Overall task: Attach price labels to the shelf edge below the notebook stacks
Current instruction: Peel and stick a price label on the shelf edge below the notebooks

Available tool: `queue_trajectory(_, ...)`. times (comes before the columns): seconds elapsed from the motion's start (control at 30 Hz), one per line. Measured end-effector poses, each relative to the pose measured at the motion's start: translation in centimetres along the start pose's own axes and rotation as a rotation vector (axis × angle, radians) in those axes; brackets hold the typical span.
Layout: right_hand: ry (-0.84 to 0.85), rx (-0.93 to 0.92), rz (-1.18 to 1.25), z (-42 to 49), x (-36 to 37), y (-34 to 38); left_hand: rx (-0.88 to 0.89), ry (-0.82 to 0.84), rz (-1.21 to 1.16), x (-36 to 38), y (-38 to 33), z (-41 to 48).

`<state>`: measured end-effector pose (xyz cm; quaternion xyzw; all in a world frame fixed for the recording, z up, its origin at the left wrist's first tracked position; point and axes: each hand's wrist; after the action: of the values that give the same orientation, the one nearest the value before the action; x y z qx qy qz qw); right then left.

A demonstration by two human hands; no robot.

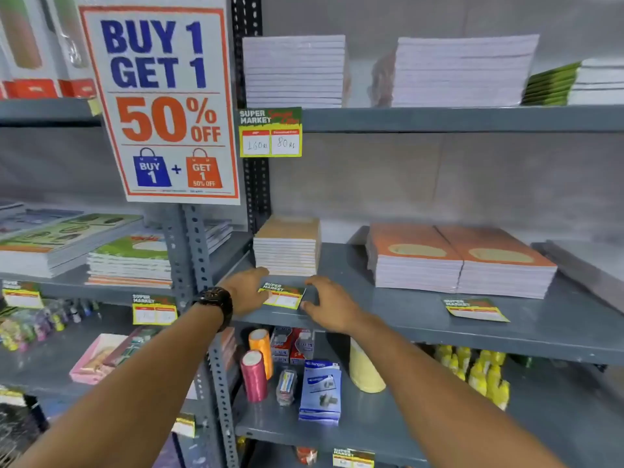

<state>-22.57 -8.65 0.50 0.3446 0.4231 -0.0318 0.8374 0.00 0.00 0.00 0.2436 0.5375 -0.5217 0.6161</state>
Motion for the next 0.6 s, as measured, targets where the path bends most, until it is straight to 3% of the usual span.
queue_trajectory(0.13,0.092,0.086,-0.066,1.3,1.1,0.5,-0.091,0.199,-0.007,0.9,1.1,0.7)
queue_trajectory(0.2,0.098,0.119,-0.09,2.1,1.7,0.6,-0.065,0.221,0.005,1.2,1.4,1.4)
queue_trajectory(0.4,0.088,0.17,-0.098,3.7,2.8,1.0,-0.122,-0.001,-0.302,1.3,1.3,2.2)
queue_trajectory(0.6,-0.071,0.207,0.248,4.0,2.3,2.1,-0.085,-0.187,-0.607,-0.1,0.3,-0.3)
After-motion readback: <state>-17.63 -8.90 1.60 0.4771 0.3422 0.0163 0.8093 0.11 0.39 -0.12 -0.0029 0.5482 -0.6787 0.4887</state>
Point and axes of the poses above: each hand's wrist, its own z-axis towards the middle knuckle, its own x-axis out of the palm, y = z × x, and after that the axes turned 10 degrees about -y, right-handed
